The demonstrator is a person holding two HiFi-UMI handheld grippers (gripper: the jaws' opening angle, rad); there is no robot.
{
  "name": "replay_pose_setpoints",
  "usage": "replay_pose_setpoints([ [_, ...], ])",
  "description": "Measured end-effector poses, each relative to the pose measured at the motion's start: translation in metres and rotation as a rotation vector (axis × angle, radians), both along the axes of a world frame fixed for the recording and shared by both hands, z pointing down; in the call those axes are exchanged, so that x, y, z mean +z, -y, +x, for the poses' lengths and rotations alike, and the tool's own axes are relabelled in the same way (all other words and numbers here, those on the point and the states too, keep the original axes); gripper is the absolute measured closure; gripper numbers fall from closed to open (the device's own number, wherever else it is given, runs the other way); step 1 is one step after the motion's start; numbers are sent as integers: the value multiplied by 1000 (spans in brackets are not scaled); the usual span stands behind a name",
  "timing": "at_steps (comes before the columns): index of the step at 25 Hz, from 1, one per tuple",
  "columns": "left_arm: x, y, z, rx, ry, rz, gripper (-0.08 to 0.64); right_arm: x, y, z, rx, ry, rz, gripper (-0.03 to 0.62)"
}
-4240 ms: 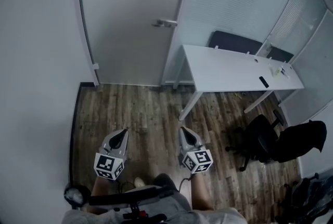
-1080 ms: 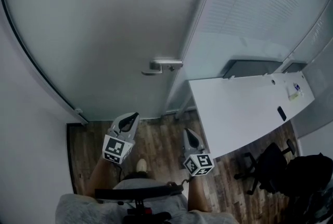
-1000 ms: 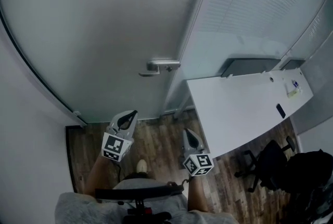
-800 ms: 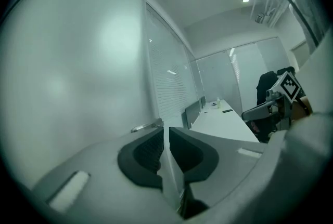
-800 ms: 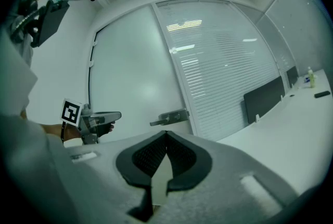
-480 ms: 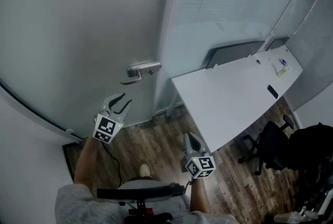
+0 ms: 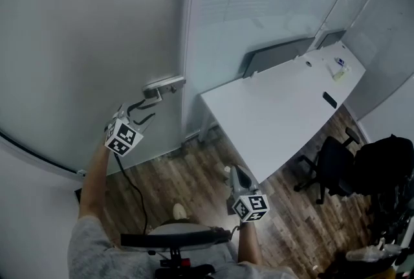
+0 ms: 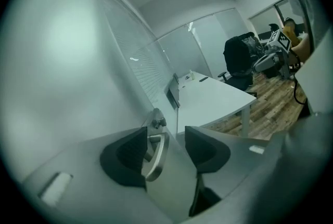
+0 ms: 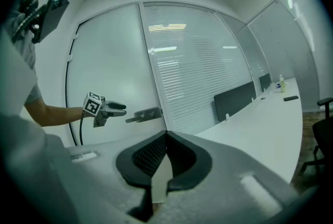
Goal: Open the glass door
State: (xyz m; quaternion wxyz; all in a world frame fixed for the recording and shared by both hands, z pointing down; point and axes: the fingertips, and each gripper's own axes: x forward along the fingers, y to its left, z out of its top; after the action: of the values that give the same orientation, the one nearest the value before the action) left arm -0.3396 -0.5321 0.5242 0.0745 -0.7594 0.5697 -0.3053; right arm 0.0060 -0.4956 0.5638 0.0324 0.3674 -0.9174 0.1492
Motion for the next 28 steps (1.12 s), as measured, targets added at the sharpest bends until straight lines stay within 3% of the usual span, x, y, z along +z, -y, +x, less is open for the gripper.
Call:
replay_pose_setpoints([
  [10, 43, 23, -25, 62, 118, -160, 304, 6, 2, 9, 67, -9, -15, 591],
  [28, 92, 50, -29, 96, 111, -309, 366, 12, 7, 18, 124, -7, -45, 591],
])
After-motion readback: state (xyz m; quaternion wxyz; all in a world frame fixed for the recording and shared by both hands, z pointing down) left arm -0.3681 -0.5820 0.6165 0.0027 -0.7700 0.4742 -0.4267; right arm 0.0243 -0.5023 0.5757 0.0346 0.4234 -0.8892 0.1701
